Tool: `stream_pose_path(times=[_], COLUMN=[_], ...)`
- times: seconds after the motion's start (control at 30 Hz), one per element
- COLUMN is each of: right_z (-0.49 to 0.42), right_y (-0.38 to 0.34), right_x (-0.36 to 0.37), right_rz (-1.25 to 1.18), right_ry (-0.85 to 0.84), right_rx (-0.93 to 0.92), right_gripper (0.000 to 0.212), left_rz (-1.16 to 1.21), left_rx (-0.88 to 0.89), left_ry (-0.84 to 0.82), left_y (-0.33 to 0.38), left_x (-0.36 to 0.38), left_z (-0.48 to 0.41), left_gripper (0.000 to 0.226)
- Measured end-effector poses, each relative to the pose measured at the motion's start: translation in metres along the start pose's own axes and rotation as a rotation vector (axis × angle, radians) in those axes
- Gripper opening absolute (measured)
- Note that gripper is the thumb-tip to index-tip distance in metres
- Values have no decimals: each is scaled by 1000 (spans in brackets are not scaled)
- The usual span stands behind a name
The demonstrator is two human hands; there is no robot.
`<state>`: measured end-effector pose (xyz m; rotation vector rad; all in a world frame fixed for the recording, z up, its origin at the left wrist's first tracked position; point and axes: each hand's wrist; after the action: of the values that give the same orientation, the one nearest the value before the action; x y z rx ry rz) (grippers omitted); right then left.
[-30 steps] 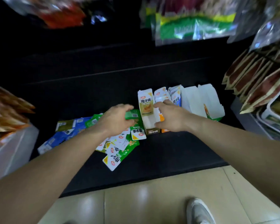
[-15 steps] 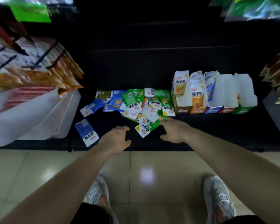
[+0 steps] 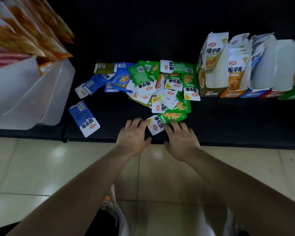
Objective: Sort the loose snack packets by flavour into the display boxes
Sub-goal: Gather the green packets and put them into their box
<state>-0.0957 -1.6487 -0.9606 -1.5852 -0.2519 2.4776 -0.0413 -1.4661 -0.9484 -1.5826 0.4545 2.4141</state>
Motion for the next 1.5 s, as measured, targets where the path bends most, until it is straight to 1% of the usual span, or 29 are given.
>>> stream_pose_path(times=[0.07,0.13,0.27,0.33,0.4,0.5,0.57,0.67,0.73,0.77,0.83,0.9,0.93,1.0,1.07,1.13,1.23,1.33,1.37,1.43,1.5], right_z=[1,-2,-2,-4,-8,-11,-13,-17,-19,-20,-19,-17,-16,-15,-15,-15,-16,-15,-15,-13,-12], right_y=[2,9,27,29,26,22,22,28,34,37,36,27,21,12,6,0,-6,-4,-2,5,10], right_x=[-1,-5,-2,-2,-4,-4,-3,-3,-7,-8,-9,-6,-3,2,3,3,0,-3,-3,-2,-4], right_rz=[-14,-38,-64,-89,-110,-100,-105,-102,-55,-49,-82,-102,-102,-129,-192,-218,-326,-403,-398,-432,-585], right_ry=[77,147,91,131,169,128,118,168,198,231,262,189,147,99,109,117,120,68,46,25,35], right_rx=[-53,-62,-44,-31,-19,-30,-15,53,104,99,13,-77,-84,-21,45,70,108,143,136,112,110], right_gripper=[61,61,57,49,46,54,56,53,56,56,56,63,68,71,63,53,52,50,44,26,12], left_rz=[-33,-67,-70,-62,-28,29,2,-41,-28,-25,-31,-24,-16,8,52,64,47,185,255,447,714], left_rx=[38,70,88,77,39,-33,-30,3,9,14,40,62,63,13,-108,-206,-220,-233,-245,-291,-364], left_ry=[8,26,49,63,98,116,120,110,77,56,37,50,63,96,130,133,142,169,186,191,147], left_y=[-1,-1,-2,0,6,15,14,4,-1,-4,-8,-13,-15,-15,-11,-4,4,9,10,13,18], left_x=[11,20,28,32,34,32,31,29,26,25,24,22,21,19,19,20,22,22,22,18,12], left_z=[-3,-1,3,5,4,1,0,-2,-6,-8,-13,-16,-17,-18,-18,-15,-11,-11,-12,-14,-16], left_gripper=[68,66,65,64,61,63,69,67,64,64,65,69,70,67,60,56,50,44,42,44,57])
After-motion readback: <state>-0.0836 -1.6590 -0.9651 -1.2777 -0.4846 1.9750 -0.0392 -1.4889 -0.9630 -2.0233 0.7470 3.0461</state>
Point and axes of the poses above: each hand's wrist, its own z-axis away from the middle knuckle, its own x-axis out of the palm, y = z × x, and after that the axes turned 6 degrees about -z, right-handed
